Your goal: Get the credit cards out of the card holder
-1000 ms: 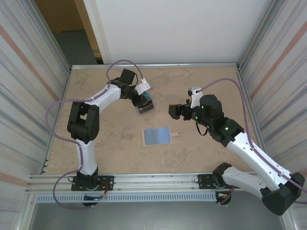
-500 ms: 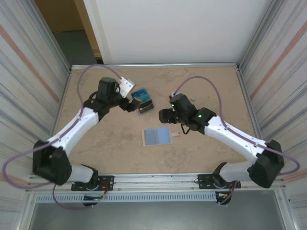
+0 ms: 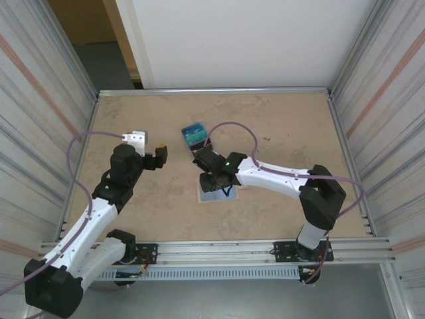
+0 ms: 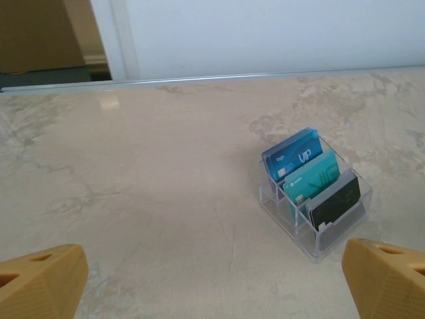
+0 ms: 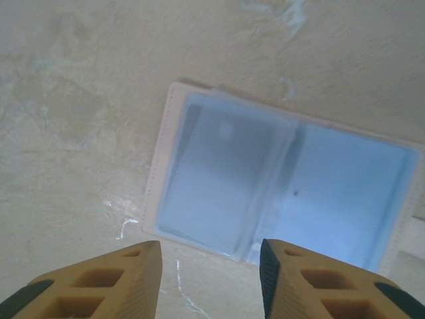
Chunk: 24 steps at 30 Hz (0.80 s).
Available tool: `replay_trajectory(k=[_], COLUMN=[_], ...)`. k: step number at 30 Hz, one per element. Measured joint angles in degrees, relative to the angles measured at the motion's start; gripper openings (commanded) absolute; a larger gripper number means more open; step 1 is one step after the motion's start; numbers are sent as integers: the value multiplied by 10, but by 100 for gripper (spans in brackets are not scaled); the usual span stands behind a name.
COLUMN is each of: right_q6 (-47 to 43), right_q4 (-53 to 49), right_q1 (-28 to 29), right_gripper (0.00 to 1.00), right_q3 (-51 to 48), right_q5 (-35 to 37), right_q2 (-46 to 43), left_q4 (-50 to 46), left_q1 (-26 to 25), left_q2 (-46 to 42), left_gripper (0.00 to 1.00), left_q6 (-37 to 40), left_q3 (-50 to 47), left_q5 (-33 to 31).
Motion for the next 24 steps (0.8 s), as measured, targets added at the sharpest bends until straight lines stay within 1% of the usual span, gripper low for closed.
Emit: replay_trajectory(k=[4, 8, 14, 24], right_q6=[0, 1, 2, 3], right_q4=[-6, -19, -34, -39], right_q1=[7, 10, 13, 13], right_gripper=[37, 36, 42, 54], right_q3=[18, 38, 62, 76], right_q5=[-8, -9, -9, -9], right_q2=[41, 79, 118, 144], left_q4=[-3, -6, -8, -8], left_q1=[0, 0, 0, 0], left_q2=[-4, -4, 7, 22], left_gripper=[99, 99, 99, 99], left_q6=[-16, -26, -32, -32], left_q3=[-1, -6, -6, -6], left_q5=[-19, -29, -34, -34])
